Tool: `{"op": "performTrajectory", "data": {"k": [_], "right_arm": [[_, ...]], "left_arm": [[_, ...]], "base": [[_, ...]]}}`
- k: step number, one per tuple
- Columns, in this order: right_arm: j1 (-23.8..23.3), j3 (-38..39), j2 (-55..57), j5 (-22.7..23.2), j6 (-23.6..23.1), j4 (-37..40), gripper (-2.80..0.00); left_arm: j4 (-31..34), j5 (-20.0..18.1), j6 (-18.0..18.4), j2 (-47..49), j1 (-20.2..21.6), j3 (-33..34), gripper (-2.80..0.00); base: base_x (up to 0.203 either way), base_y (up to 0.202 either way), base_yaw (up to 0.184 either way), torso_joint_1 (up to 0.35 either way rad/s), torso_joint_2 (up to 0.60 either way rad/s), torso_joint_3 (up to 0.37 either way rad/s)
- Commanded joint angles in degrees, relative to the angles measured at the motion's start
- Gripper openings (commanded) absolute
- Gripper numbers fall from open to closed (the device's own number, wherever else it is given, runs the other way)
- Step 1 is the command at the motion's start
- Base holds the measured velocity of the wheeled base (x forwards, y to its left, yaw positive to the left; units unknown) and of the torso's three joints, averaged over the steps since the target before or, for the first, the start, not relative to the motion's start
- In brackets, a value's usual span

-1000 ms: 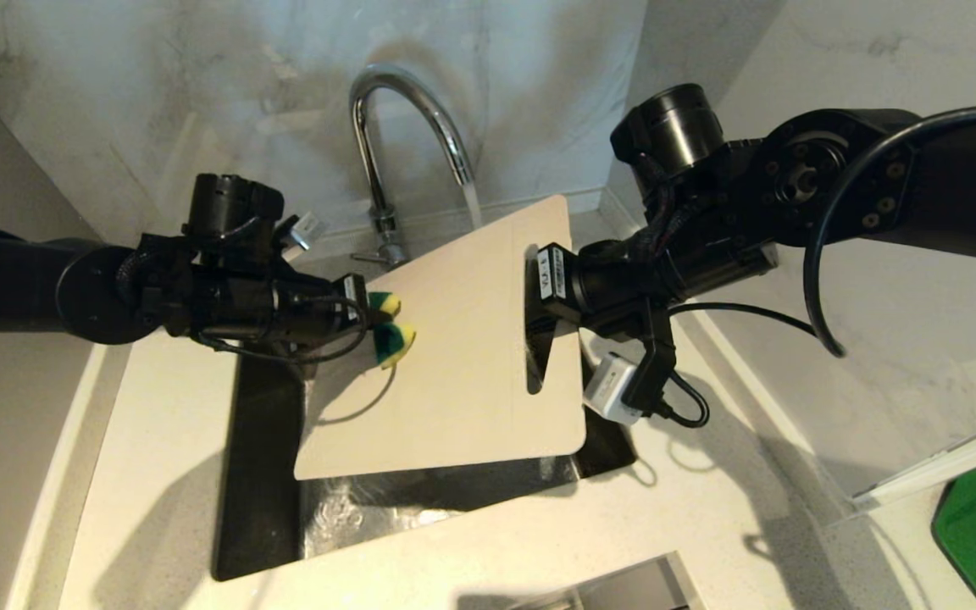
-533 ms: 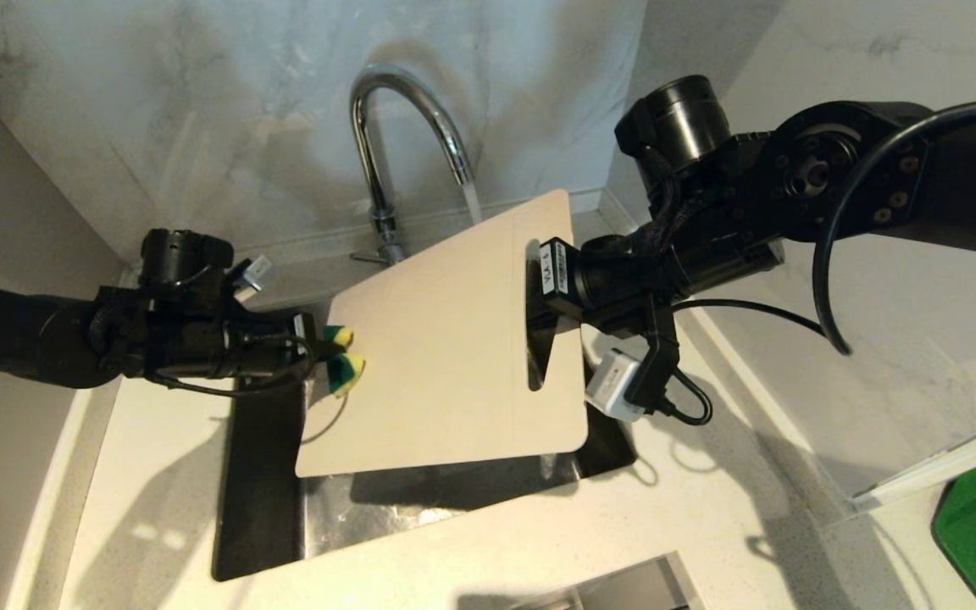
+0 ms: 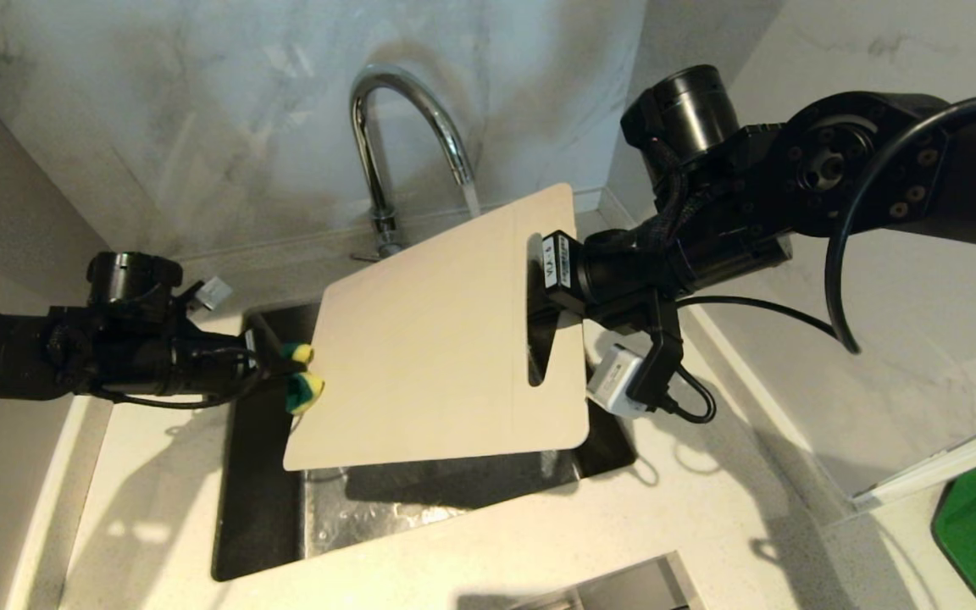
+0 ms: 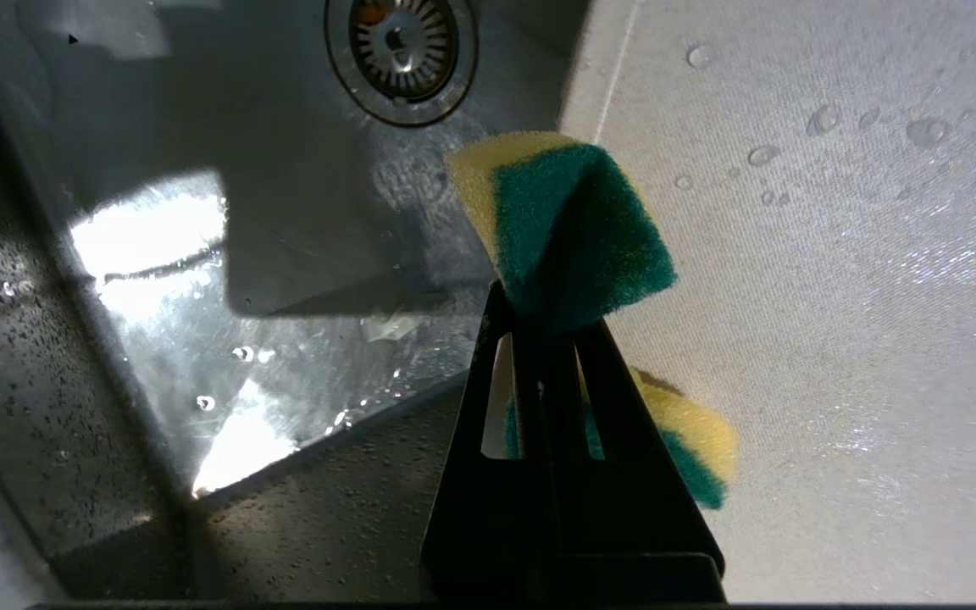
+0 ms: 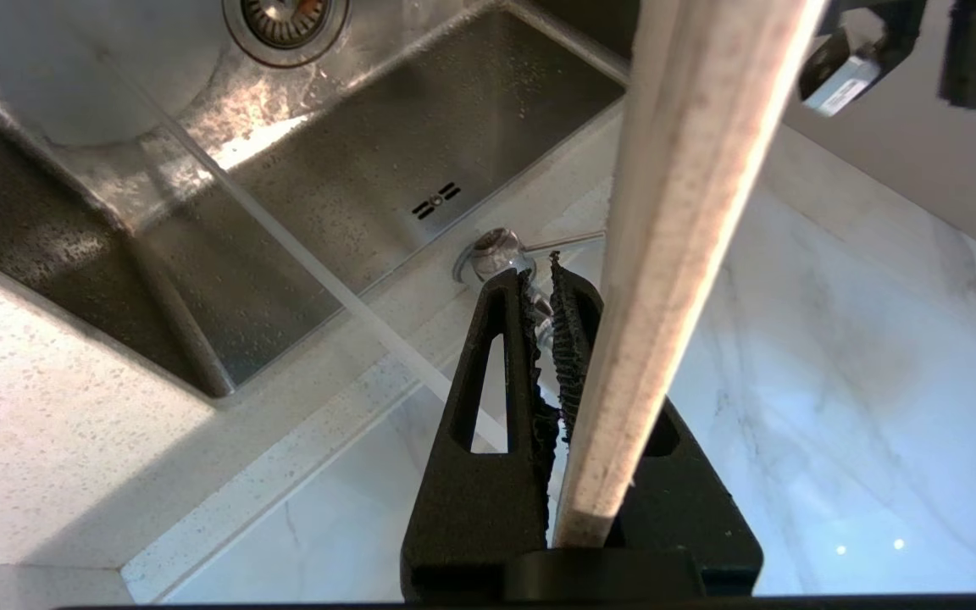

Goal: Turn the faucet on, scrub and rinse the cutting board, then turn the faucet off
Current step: Scrub the cutting board underwater

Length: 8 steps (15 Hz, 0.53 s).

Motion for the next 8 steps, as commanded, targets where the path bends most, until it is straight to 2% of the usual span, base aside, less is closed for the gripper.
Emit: {"op": "performTrajectory", "data": {"k": [1, 4, 8], "right_arm": [[0.0, 0.1, 0.0, 0.1, -0.9, 0.3, -2.80], [0.0, 0.3, 0.1, 0.1, -0.9, 0.2, -2.80], [0.1, 0.3, 0.1, 0.1, -0.8, 0.3, -2.80]], "left_arm": [[0.1, -0.8, -1.5, -2.8, 0.0, -0.6, -2.80], [1.7, -0.8, -6.8, -6.4, -5.3, -5.9, -2.80], [12.1, -0.9, -13.1, -7.0, -13.7, -22.3, -2.80]], "base": [[0.000, 0.000, 0.000, 0.000, 0.00, 0.000], [0.000, 0.000, 0.000, 0.000, 0.00, 0.000], [0.000, 0.000, 0.000, 0.000, 0.00, 0.000]]}}
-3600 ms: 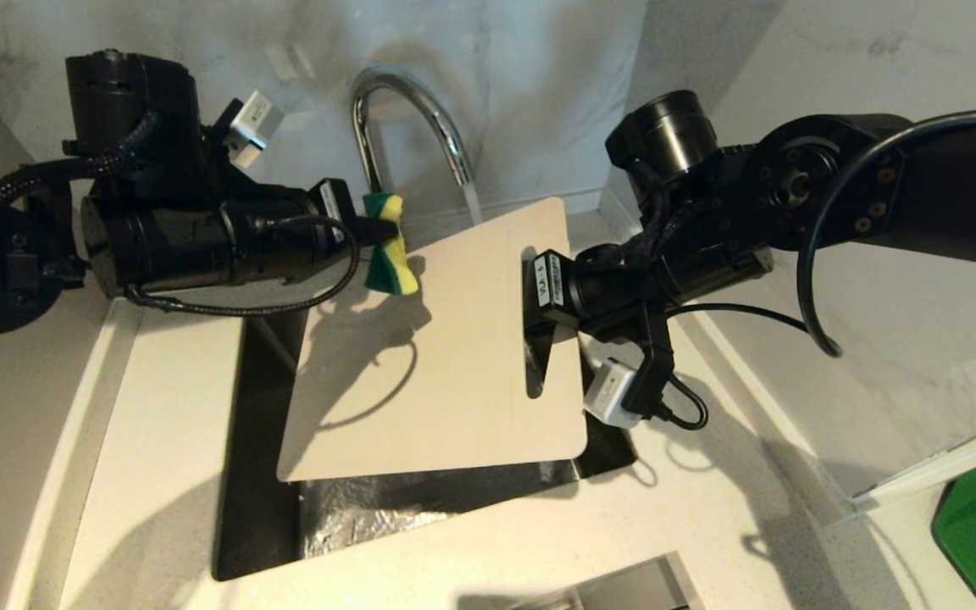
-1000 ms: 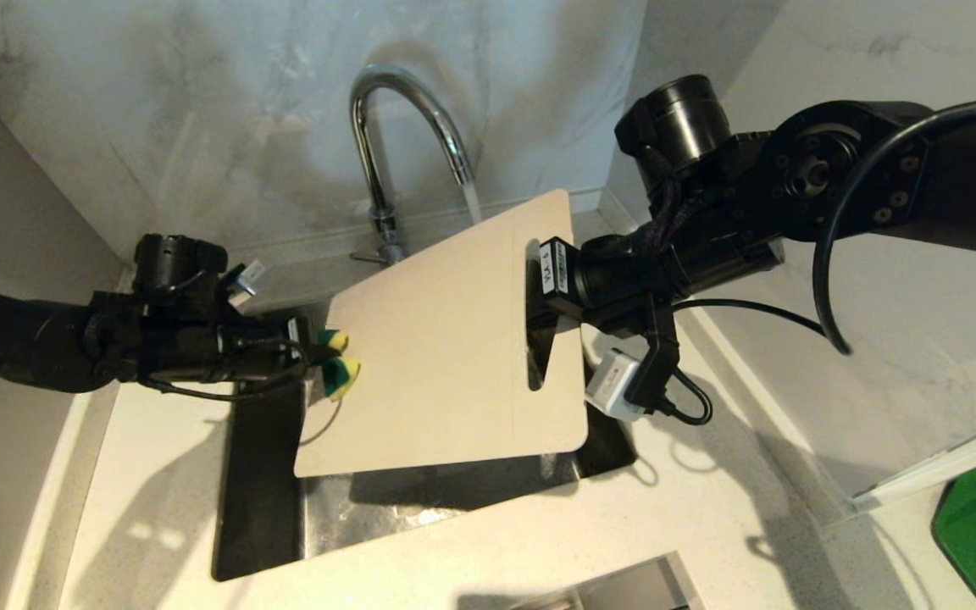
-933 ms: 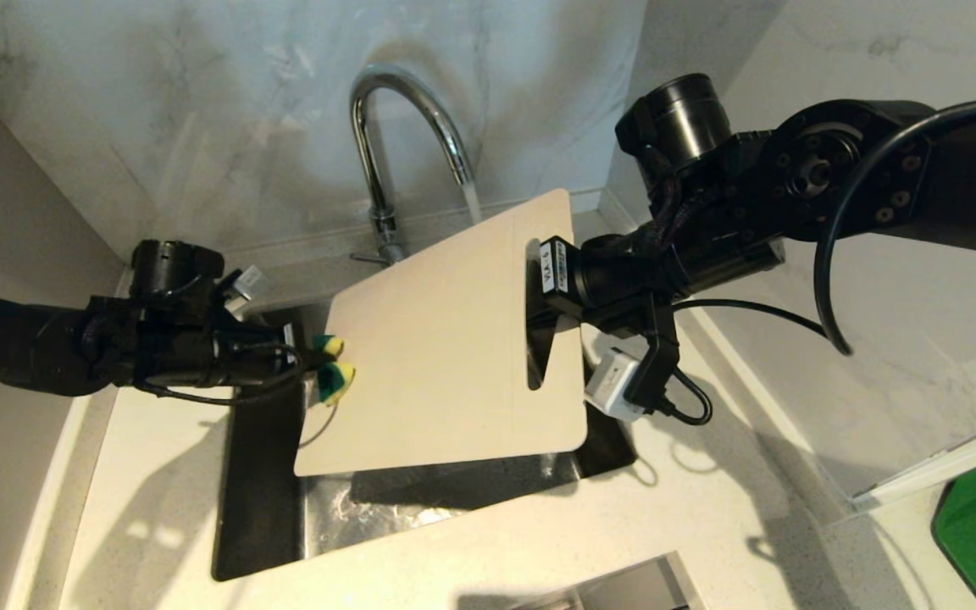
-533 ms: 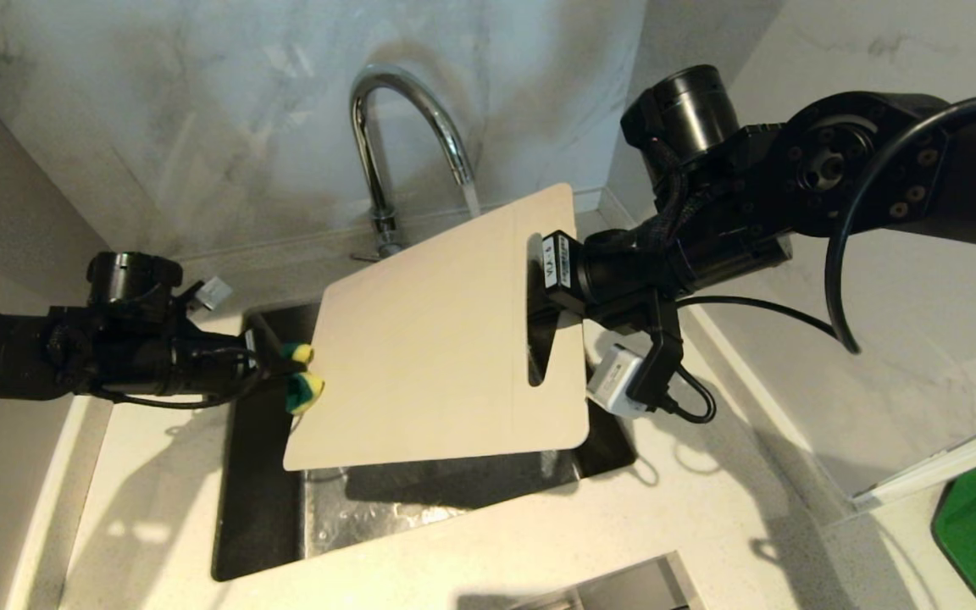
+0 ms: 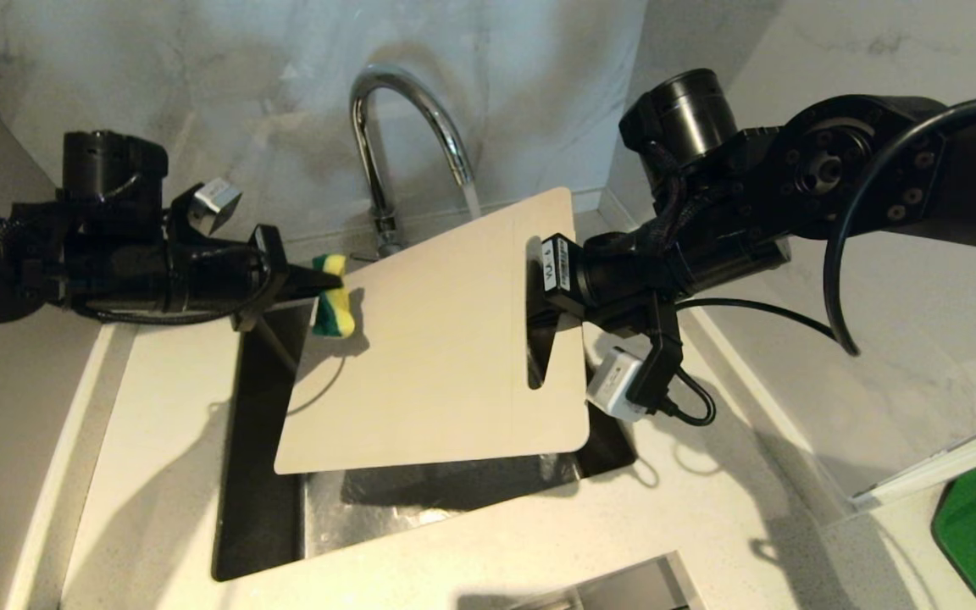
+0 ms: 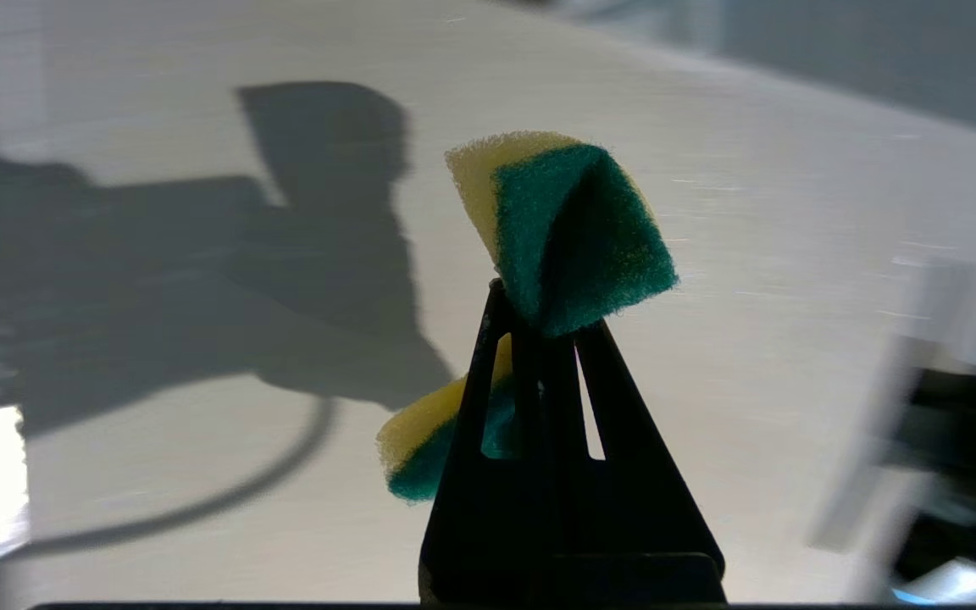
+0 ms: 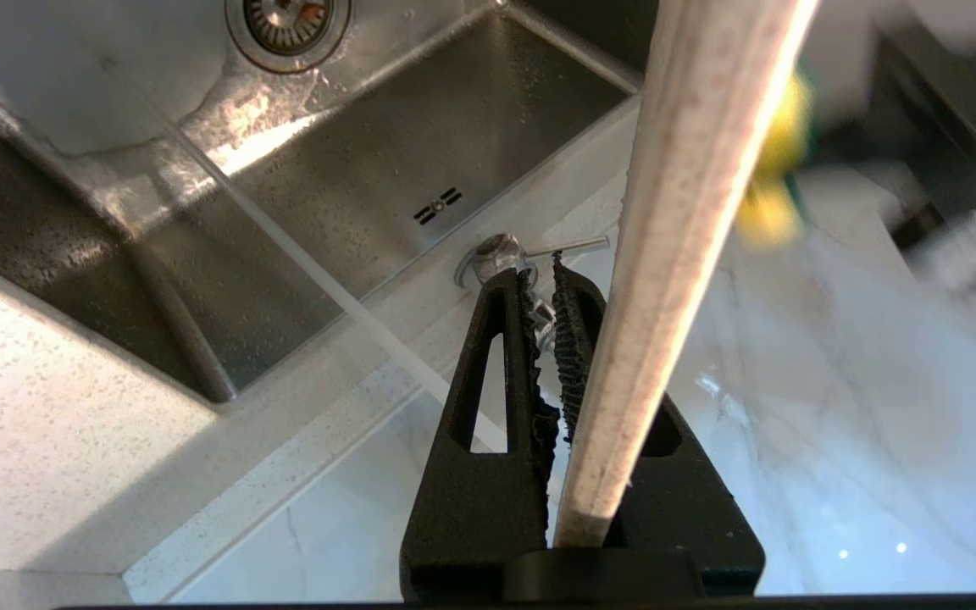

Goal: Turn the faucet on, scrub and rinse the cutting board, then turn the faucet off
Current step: Scrub the cutting board underwater

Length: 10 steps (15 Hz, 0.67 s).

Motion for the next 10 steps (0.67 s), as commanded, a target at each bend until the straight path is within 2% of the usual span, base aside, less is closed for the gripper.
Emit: {"op": "performTrajectory", "data": {"k": [1, 3, 5, 10], "right_arm": [[0.1, -0.2, 0.3, 0.1, -0.8, 0.2, -2.80], [0.0, -0.3, 0.1, 0.1, -0.8, 0.2, -2.80], [0.1, -0.2, -0.1, 0.1, -0.8, 0.2, -2.80], [0.0, 0.1, -0.1, 0.2, -0.8, 0.2, -2.80]], "left_arm": [[4.9, 0.0, -1.7, 0.6, -5.0, -9.8, -2.80], [6.6, 0.2, -2.2, 5.1, -6.8, -13.3, -2.80], [6.7, 0.4, -2.1, 8.3, -6.9, -13.9, -2.80], [6.7, -0.1, -1.8, 10.8, -2.9, -12.0, -2.80]], "base": [[0.000, 0.000, 0.000, 0.000, 0.00, 0.000], [0.000, 0.000, 0.000, 0.000, 0.00, 0.000], [0.000, 0.000, 0.000, 0.000, 0.00, 0.000], [0.000, 0.000, 0.000, 0.000, 0.00, 0.000]]}}
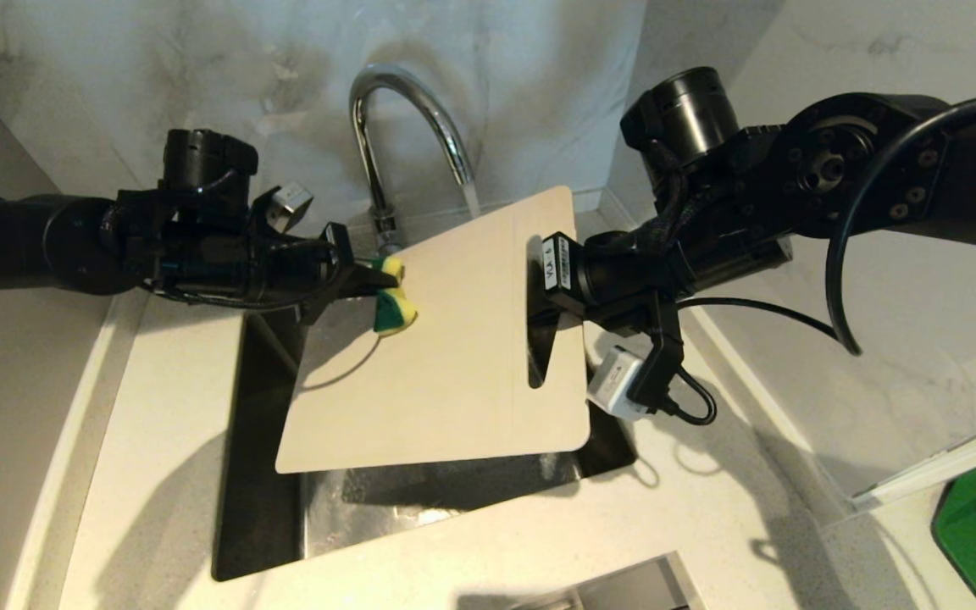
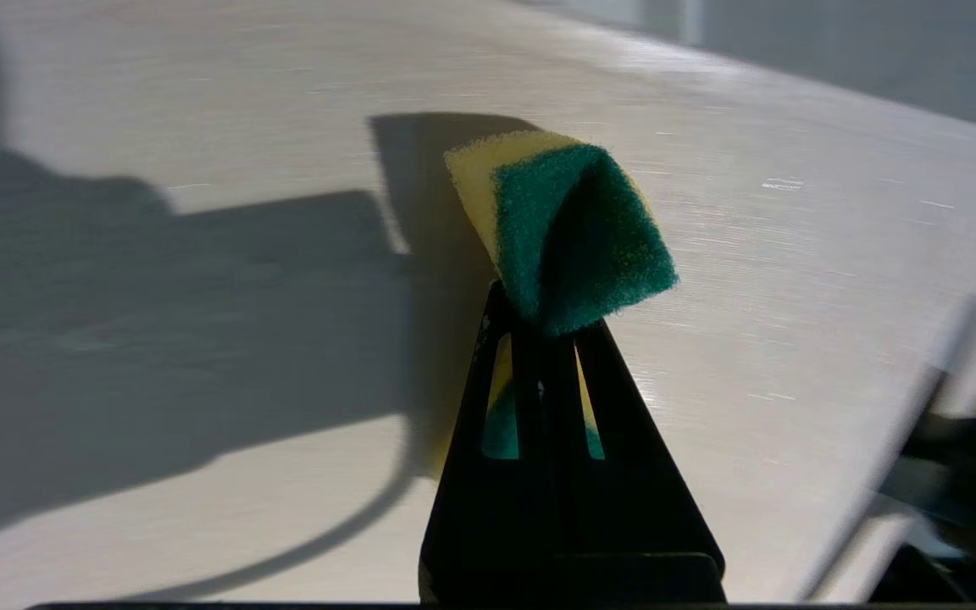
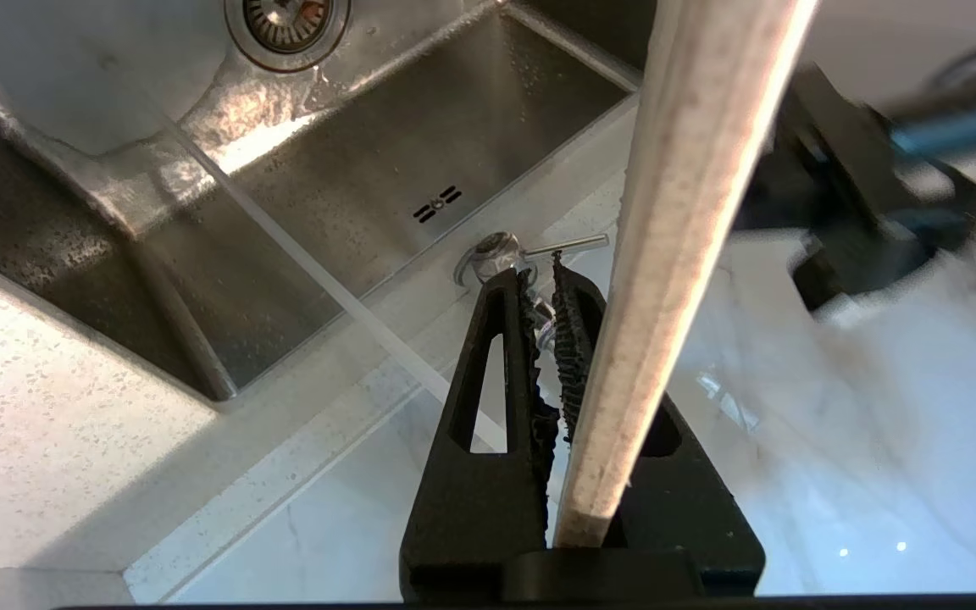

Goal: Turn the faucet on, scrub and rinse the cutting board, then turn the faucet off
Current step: Scrub the cutting board underwater

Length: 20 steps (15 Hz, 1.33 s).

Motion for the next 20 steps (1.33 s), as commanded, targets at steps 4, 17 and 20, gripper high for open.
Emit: {"op": "performTrajectory", "data": {"k": [4, 17, 20], "right_arm": [[0.0, 0.1, 0.0, 0.2, -0.9, 0.2, -2.80], [0.0, 0.1, -0.5, 0.2, -0.9, 0.2, -2.80], [0.1, 0.1, -0.5, 0.2, -0.9, 0.2, -2.80]], "left_arm": [[-0.1, -2.7, 1.1, 2.6, 5.3, 2.9, -2.80], [0.0, -8.0, 8.0, 5.6, 20.3, 4.8, -2.80], [0.1, -7.9, 8.1, 1.8, 18.8, 6.4, -2.80]], "base": [[0.000, 0.000, 0.000, 0.000, 0.00, 0.000], [0.000, 0.000, 0.000, 0.000, 0.00, 0.000], [0.000, 0.000, 0.000, 0.000, 0.00, 0.000]]}}
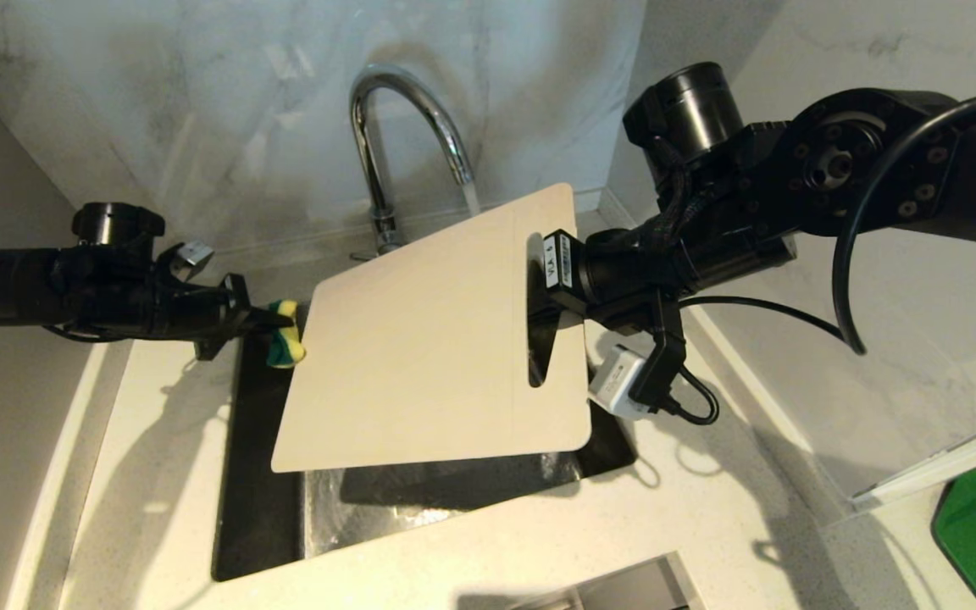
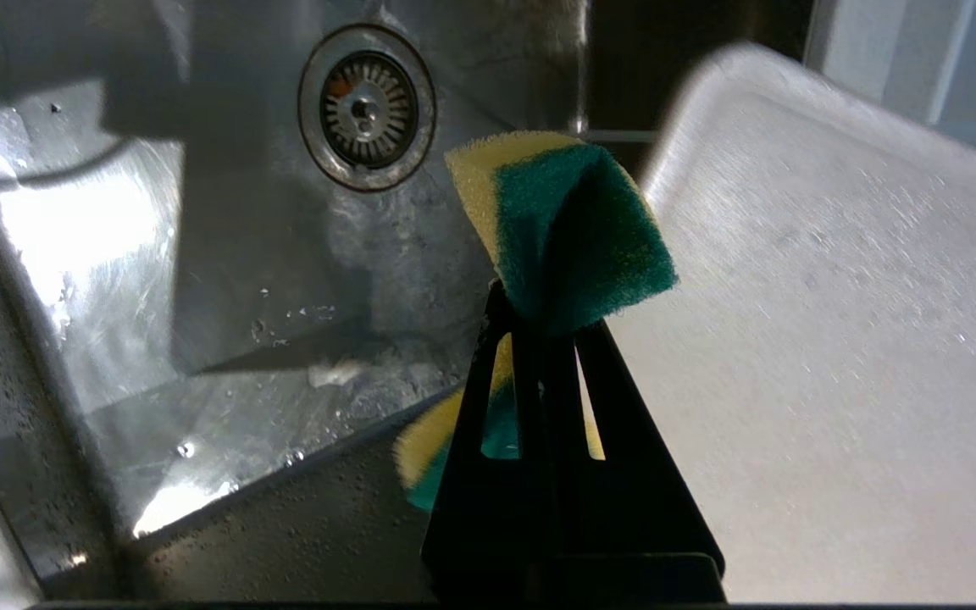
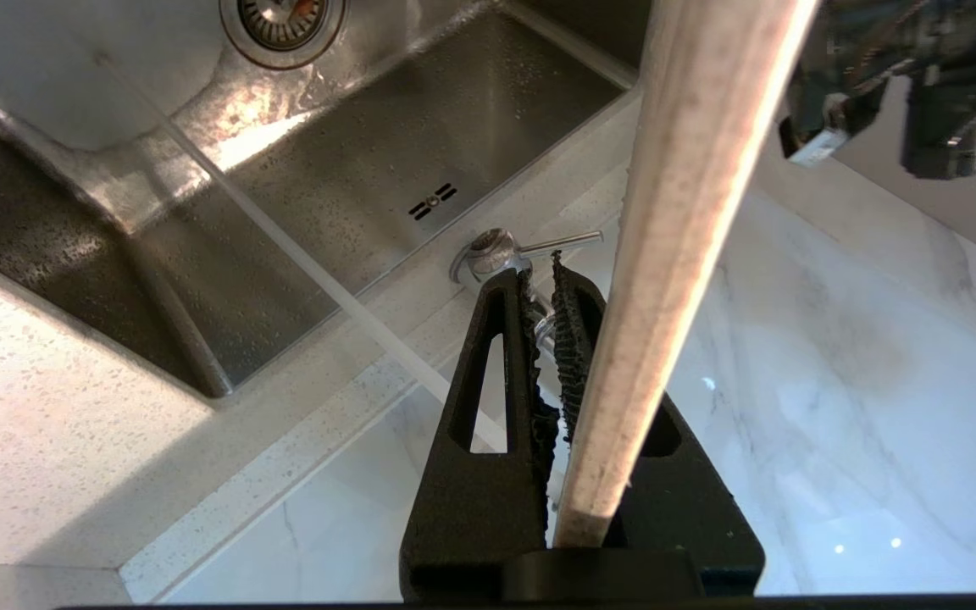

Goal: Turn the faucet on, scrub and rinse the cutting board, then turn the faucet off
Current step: Scrub the cutting board underwater

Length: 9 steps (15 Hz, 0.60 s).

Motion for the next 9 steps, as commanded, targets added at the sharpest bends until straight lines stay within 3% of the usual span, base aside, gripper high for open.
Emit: {"op": "performTrajectory", "data": {"k": [1, 4, 6, 9], "right_arm": [[0.0, 0.0, 0.0, 0.0, -0.9, 0.2, -2.80], [0.0, 0.0, 0.0, 0.0, -0.9, 0.2, -2.80], [0.0, 0.0, 0.0, 0.0, -0.9, 0.2, -2.80], [0.0, 0.1, -0.3, 0.0, -0.9, 0.2, -2.80]], "left_arm": [[0.3, -0.2, -0.8, -4.5, -2.1, 1.0, -2.80], [0.5, -0.2, -3.9, -11.7, -7.9, 1.9, -2.80], [1.0, -0.2, -7.0, -16.9, -14.2, 2.1, -2.80], [3.8, 0.4, -8.3, -21.4, -24.5, 4.1, -2.80]], "base": [[0.000, 0.000, 0.000, 0.000, 0.00, 0.000], [0.000, 0.000, 0.000, 0.000, 0.00, 0.000], [0.000, 0.000, 0.000, 0.000, 0.00, 0.000], [0.000, 0.000, 0.000, 0.000, 0.00, 0.000]]}}
